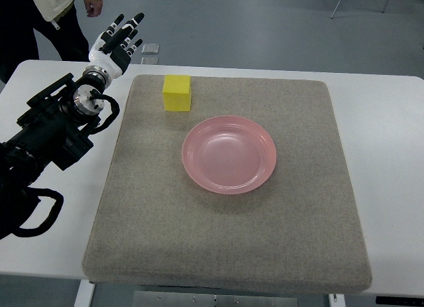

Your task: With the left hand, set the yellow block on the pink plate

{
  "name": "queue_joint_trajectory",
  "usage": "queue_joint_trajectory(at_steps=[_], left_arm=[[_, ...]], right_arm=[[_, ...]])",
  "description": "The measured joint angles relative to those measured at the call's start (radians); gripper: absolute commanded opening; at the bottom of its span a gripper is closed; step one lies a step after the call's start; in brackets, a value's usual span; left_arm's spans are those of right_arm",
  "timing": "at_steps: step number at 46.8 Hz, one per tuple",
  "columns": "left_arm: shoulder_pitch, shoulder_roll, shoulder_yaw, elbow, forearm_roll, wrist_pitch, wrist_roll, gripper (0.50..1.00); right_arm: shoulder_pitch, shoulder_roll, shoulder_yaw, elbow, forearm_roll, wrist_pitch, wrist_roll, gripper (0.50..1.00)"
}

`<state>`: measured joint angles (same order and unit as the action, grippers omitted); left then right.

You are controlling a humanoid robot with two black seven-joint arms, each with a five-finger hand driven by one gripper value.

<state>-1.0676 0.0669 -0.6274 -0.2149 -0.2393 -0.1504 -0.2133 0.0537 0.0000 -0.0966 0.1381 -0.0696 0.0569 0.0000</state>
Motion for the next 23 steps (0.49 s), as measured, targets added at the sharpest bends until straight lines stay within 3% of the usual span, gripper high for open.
queue_joint_trajectory(at_steps=[23], left_arm=[[0.000,0.001,0.003,0.000,0.000,0.000,-0.014,0.992]], right_arm=[[0.000,0.000,0.000,0.000,0.000,0.000,0.000,0.924]])
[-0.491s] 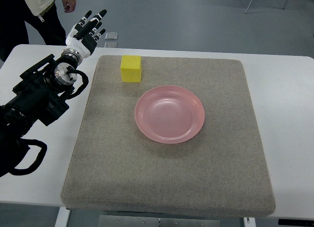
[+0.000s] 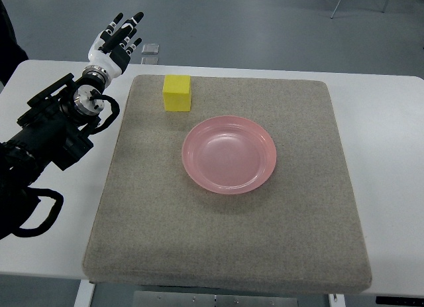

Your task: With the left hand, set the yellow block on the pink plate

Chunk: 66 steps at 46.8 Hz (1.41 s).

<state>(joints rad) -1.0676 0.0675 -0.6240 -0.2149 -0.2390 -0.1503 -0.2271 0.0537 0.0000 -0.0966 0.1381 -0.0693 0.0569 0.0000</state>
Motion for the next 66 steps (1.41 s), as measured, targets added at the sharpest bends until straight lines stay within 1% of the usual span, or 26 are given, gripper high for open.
queue_joint_trajectory(at_steps=[54,66], left_arm=[[0.002,-0.006,-0.003,-0.001,0.001,-0.013,0.000,0.992],[0.030,-0.004,-0.006,-0.014,0.000,-0.023,0.000,0.992]], right_arm=[[0.000,0.000,0.000,0.000,-0.001,0.000,0.000,0.924],[0.000,0.000,0.000,0.000,-0.001,0.000,0.000,0.924]])
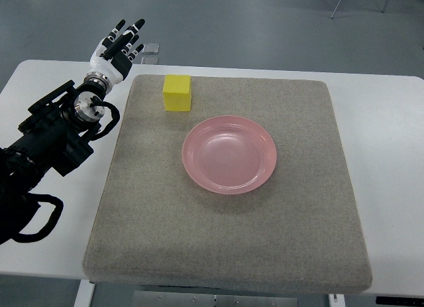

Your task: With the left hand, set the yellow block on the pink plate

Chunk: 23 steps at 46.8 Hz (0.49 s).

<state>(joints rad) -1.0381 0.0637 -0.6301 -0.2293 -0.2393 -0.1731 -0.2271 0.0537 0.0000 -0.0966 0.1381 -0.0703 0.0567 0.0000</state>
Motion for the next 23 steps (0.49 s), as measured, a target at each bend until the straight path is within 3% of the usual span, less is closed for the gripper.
queue_joint_trajectory(at_steps=[23], left_arm=[[-0.009,0.001,0.001,-0.002,0.000,0.009,0.000,0.992]], right_arm=[[0.000,0.000,0.000,0.000,0.001,0.001,0.000,0.924]])
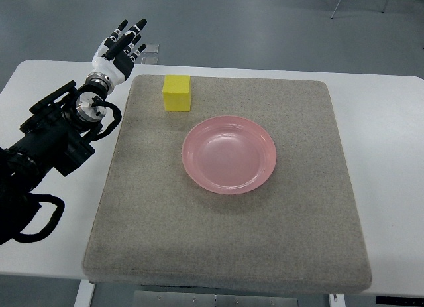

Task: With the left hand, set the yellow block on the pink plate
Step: 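Swing the left hand over the mat toward the yellow cube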

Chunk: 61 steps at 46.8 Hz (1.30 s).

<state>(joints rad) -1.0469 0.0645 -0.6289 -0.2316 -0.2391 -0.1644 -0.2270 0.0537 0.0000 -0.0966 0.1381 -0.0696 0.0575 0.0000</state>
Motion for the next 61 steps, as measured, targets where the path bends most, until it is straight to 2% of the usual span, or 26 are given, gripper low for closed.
queue_joint_trajectory(at_steps=[14,35,42,52,61], left_arm=[[-0.085,0.039,0.040,-0.015,0.010,0.011,0.015,0.988],[-0.198,0.097,0.526,-0.114,0.012,0.025,0.022,0.988],[-0.266,0.144,0.719,-0.194,0.038,0.013,0.022,0.988],[-0.329,0.178,0.914,-0.272,0.223,0.002,0.022,0.986],[-0.354,0.198,0.926,-0.275,0.449,-0.030,0.020,0.984]], right_arm=[[0.000,0.000,0.000,0.000,0.000,-0.001,0.000,0.924],[0.000,0.000,0.000,0.000,0.000,-0.001,0.000,0.924],[0.000,0.000,0.000,0.000,0.000,-0.001,0.000,0.924],[0.000,0.000,0.000,0.000,0.000,-0.001,0.000,0.924],[0.000,0.000,0.000,0.000,0.000,-0.001,0.000,0.924]])
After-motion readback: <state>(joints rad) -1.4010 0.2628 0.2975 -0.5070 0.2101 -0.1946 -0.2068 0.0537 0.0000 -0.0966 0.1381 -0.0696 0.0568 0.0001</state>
